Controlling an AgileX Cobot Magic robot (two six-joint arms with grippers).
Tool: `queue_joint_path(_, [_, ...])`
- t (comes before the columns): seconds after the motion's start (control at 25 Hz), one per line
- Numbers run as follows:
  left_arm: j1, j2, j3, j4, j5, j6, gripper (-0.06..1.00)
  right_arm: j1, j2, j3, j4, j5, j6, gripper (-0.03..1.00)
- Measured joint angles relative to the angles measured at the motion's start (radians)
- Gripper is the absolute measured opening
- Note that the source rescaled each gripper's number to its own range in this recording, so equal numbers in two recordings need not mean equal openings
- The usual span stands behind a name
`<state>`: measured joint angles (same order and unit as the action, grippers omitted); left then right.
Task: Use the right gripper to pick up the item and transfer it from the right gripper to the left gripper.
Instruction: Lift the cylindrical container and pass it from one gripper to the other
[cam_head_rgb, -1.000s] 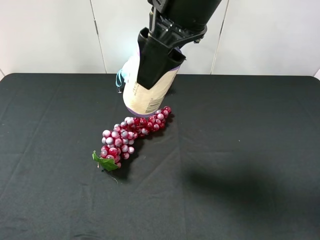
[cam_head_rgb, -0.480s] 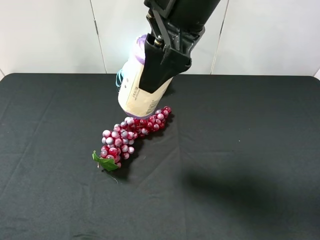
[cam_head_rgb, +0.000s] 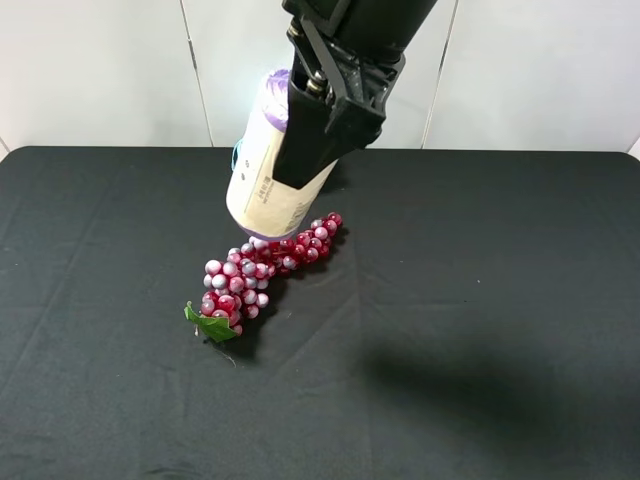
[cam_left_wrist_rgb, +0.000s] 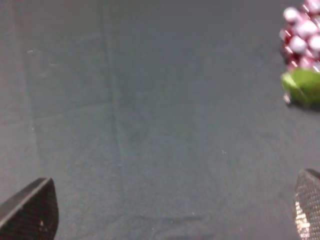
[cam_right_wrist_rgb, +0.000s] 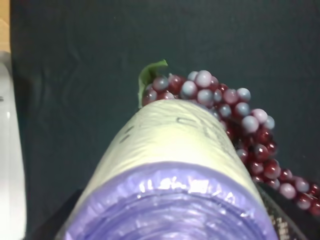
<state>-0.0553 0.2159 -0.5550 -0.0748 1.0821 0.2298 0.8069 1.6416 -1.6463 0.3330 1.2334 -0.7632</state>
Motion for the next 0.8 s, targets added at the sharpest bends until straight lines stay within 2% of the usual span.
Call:
queue_joint_path(0.08, [0.000,0.068,-0.011,-0.053,-0.013,0.090,0.82,0.000,0.000,0.000,0.023,0.000,0.021,0.00])
queue_joint_path(0.24, [-0.048,0.165,-0.018,-0.123,-0.099,0.146,0.81,0.000,0.000,0.000,0.043,0.000,0.080,0.00])
queue_joint_path(0.56, [-0.205,0.346,-0.056,-0.129,-0.197,0.205,0.81,0.000,0.000,0.000,0.045,-0.026,0.216,0.00])
queue_joint_path(0.8, [-0.304,0.527,-0.110,-0.129,-0.283,0.287,0.81,0.000,0.000,0.000,0.047,-0.028,0.270,0.00])
